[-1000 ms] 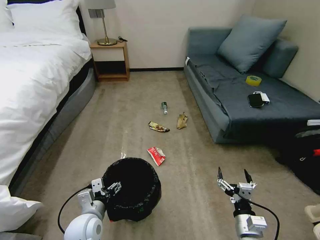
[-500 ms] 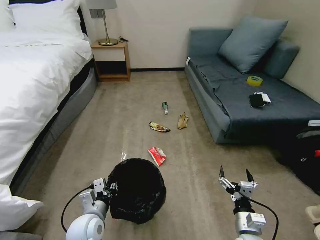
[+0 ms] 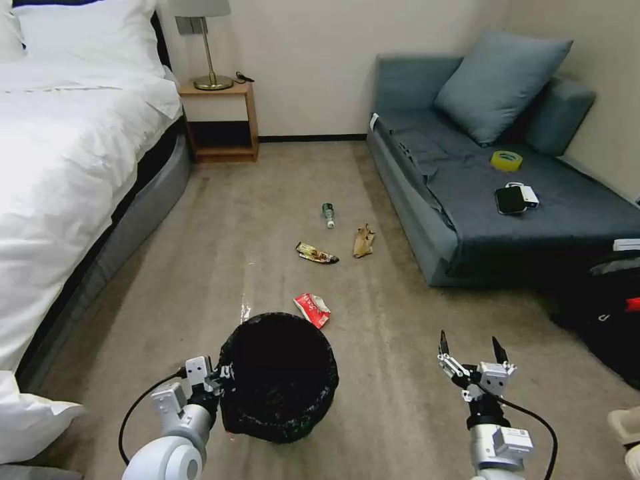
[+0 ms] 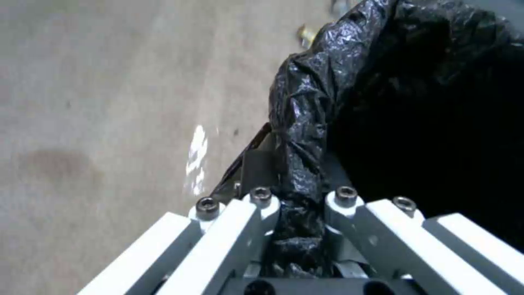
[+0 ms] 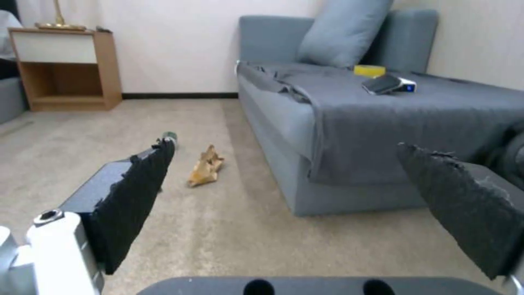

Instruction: Pick up the trash bin, then pick up the garbage on the floor and place it into the trash bin.

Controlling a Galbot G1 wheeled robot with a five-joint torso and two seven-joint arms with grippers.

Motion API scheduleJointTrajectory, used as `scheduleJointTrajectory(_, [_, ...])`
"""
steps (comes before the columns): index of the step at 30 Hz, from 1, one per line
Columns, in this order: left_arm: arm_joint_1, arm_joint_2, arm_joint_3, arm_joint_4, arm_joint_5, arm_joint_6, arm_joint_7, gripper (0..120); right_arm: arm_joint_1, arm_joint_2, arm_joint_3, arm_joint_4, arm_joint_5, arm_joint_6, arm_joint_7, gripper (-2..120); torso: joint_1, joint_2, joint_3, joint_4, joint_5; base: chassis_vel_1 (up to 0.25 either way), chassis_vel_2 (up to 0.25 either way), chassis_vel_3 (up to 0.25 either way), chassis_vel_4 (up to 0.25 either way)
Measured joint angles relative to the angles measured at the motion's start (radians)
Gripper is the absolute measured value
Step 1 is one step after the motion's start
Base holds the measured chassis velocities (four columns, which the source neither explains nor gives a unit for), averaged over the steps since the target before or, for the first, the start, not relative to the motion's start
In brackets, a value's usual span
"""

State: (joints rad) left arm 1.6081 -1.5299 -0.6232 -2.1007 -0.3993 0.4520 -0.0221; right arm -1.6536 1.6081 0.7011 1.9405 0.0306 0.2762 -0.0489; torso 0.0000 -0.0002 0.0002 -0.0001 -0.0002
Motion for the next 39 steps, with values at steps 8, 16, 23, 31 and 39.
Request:
scheduleJointTrajectory(8, [0.022, 0.003, -0.026, -0.024, 0.012, -0.083, 0.039, 4, -0.010, 0.000, -0.004, 0.029, -0.049, 0.009, -0.041, 100, 0.000, 0.000, 0.000, 0.0002, 0.0002, 0.000, 0.000, 0.000, 0.000])
scheduleJointTrajectory(16, [0.017, 0.011, -0.033, -0.040, -0.016, -0.085, 0.045, 4, -0.030, 0.000, -0.003, 0.051, -0.060, 0.029, -0.099, 100, 0.000, 0.000, 0.000, 0.0001, 0.0001, 0.000, 0.000, 0.000, 0.000])
scheduleJointTrajectory(23, [0.013, 0.015, -0.040, -0.054, -0.030, -0.084, 0.047, 4, -0.044, 0.000, -0.004, 0.057, -0.096, 0.040, -0.136, 100, 0.000, 0.000, 0.000, 0.0001, 0.0001, 0.000, 0.000, 0.000, 0.000])
scheduleJointTrajectory(31, [0.011, 0.017, -0.041, -0.063, -0.035, -0.082, 0.046, 4, -0.049, 0.000, -0.007, 0.051, -0.111, 0.053, -0.146, 100, 0.000, 0.000, 0.000, 0.0001, 0.0002, 0.000, 0.000, 0.000, 0.000])
scheduleJointTrajectory(39, [0.001, 0.021, -0.051, -0.060, -0.049, -0.082, 0.038, 4, -0.055, 0.000, -0.014, 0.046, -0.098, 0.064, -0.148, 100, 0.000, 0.000, 0.000, 0.0001, 0.0001, -0.023, 0.019, 0.022, -0.016])
